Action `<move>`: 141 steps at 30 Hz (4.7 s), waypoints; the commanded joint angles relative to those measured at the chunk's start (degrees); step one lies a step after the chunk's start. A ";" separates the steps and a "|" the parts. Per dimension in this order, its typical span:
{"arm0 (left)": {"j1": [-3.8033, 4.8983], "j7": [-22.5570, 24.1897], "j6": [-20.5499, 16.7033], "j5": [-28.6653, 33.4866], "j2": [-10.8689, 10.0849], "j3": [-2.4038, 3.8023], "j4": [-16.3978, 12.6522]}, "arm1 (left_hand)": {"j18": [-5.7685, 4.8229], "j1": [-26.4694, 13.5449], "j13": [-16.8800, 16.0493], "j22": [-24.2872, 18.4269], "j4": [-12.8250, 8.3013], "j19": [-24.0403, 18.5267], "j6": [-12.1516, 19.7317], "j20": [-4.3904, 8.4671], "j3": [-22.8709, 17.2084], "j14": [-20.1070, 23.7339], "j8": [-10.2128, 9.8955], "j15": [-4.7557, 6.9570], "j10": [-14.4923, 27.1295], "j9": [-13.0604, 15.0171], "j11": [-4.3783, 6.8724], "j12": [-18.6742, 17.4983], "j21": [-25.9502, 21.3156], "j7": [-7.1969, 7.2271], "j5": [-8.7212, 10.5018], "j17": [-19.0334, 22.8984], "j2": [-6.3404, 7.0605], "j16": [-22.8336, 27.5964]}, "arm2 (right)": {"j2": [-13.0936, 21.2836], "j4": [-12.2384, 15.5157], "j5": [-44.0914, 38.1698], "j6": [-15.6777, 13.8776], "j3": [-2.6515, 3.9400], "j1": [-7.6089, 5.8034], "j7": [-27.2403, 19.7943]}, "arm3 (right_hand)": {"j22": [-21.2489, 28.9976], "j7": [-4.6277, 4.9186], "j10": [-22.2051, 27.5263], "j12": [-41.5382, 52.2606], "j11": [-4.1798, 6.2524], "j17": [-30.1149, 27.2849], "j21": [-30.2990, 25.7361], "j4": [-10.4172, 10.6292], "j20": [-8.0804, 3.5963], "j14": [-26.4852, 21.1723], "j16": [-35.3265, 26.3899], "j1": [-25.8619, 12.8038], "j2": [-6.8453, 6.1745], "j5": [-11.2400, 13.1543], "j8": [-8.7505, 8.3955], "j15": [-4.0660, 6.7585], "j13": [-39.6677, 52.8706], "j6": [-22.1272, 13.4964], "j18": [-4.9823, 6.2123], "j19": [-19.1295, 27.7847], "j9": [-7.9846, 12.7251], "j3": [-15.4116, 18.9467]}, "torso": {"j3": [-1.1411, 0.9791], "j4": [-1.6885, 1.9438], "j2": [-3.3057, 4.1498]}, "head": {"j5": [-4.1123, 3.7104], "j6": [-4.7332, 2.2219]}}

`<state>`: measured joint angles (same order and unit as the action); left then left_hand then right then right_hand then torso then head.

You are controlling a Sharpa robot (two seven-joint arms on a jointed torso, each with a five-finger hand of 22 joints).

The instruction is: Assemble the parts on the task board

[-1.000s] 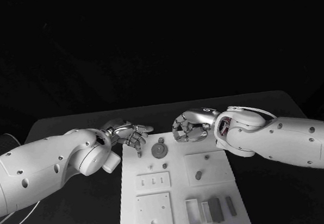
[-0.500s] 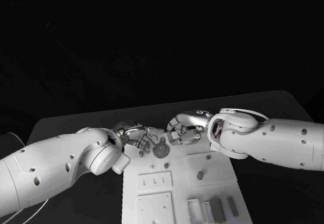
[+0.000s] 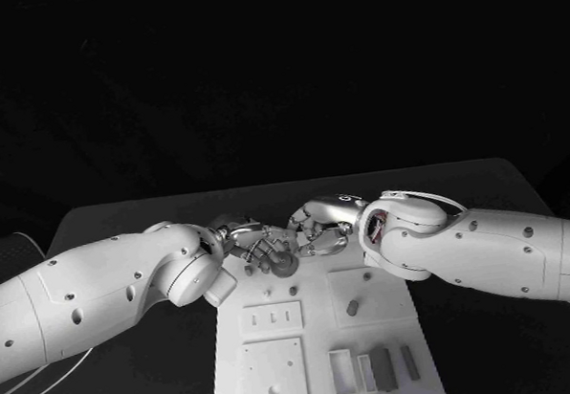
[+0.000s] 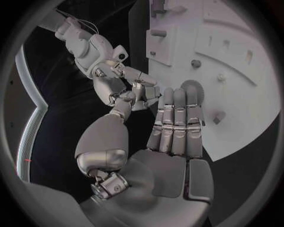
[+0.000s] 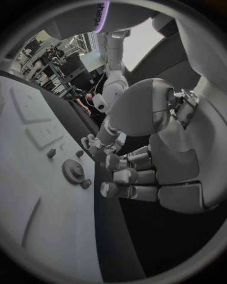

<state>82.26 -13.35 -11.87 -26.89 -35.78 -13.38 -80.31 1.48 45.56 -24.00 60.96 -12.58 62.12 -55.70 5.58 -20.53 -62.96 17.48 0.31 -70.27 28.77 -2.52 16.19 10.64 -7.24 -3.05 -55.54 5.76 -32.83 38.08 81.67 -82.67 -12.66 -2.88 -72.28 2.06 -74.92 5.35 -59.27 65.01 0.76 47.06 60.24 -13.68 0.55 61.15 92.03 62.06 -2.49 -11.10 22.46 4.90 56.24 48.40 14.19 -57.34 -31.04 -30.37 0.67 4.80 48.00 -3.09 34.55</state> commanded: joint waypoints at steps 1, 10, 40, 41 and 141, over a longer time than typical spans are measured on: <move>0.15 -1.36 0.88 -1.17 0.33 0.04 -0.09 | 1.10 -0.49 -0.13 0.35 -0.15 0.50 -0.71 0.21 0.27 -0.40 0.27 0.15 -0.74 0.03 0.18 0.32 0.37 0.11 0.23 -0.15 -0.12 -0.60 | -0.27 0.03 -0.09 1.09 0.04 -0.02 0.09 | -0.82 -0.60 0.82 0.15 0.56 0.06 0.08 0.01 -0.07 0.03 -0.40 -0.45 0.09 -0.34 0.19 0.30 -0.07 11.04 0.81 -0.49 -0.11 0.08 | 0.06 0.04 -0.01 | -0.05 0.02; 0.21 -3.41 0.64 -2.55 1.04 0.04 0.15 | 1.21 -1.60 -0.90 1.84 -0.22 2.32 -3.02 1.20 0.60 -1.80 1.14 1.27 -3.13 0.24 1.31 1.27 1.68 1.17 0.23 -0.55 -0.36 -3.08 | -0.40 0.45 -0.16 1.02 0.05 -0.03 0.03 | -0.82 -0.59 0.83 0.14 0.55 0.07 0.08 -0.01 -0.08 0.04 -0.41 -0.51 0.09 -0.34 0.18 0.31 -0.09 11.02 0.81 -0.49 -0.13 0.09 | 0.11 0.03 -0.03 | 0.11 0.03; 0.22 -3.61 0.00 -1.32 1.59 0.08 0.14 | 0.61 3.11 -2.13 3.96 -3.85 2.82 -4.15 1.92 -1.63 -1.78 1.18 1.76 -4.01 0.23 1.70 1.56 2.39 1.50 0.23 0.19 -3.24 -5.59 | -1.18 0.36 -0.17 1.90 0.08 -0.03 0.01 | -0.82 -0.60 0.82 0.14 0.55 0.08 0.08 -0.15 -0.11 0.06 -0.42 -0.60 0.18 -0.34 0.19 0.36 -0.13 11.02 0.81 -0.51 -0.23 0.08 | 0.13 -0.01 -0.03 | 0.37 0.04; 0.22 -3.64 -0.06 -1.31 1.58 0.08 0.14 | 0.58 3.44 -2.17 4.02 -3.84 2.84 -4.17 1.92 -1.83 -1.77 1.18 1.76 -4.03 0.24 1.70 1.55 2.40 1.50 0.24 0.25 -3.18 -5.66 | -1.20 0.36 -0.17 1.91 0.08 -0.03 0.01 | -0.82 -0.60 0.82 0.14 0.55 0.08 0.08 -0.16 -0.11 0.07 -0.42 -0.61 0.19 -0.34 0.19 0.36 -0.13 11.02 0.81 -0.51 -0.24 0.08 | 0.12 -0.01 -0.03 | 0.37 0.04; -0.31 -21.83 16.78 -23.53 -2.06 -0.25 -6.37 | -0.92 4.85 -13.03 15.34 -1.98 12.07 -12.53 9.00 -13.78 -5.71 8.98 9.27 -8.12 17.55 7.97 22.39 14.59 7.18 -14.16 13.50 -5.50 -33.55 | 4.35 -8.65 3.67 -1.96 2.08 -0.67 -0.29 | -0.66 3.91 5.05 -0.19 -3.68 -0.02 -1.61 -0.58 1.11 -2.96 -2.13 0.09 -5.99 -0.28 -6.36 -1.97 -0.67 1.32 0.81 1.92 2.65 0.15 | 0.08 0.03 -0.05 | 1.30 6.56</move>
<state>82.02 -34.94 3.64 -50.07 -38.07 -13.64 -86.60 0.78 50.26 -37.11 74.93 -16.00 73.63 -63.17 13.43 -33.14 -68.99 21.05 7.83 -79.11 34.85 4.32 38.38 25.04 -4.04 -17.27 -42.06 0.82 -66.31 42.50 72.92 -78.62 -14.92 -0.83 -72.95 1.84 -74.92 8.91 -54.38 64.51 -2.56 46.97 58.78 -14.15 1.54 58.01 89.93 61.71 -8.74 -11.10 16.12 3.01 55.64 49.67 14.22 -55.47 -28.47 -30.22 0.75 4.81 47.97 -1.77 40.98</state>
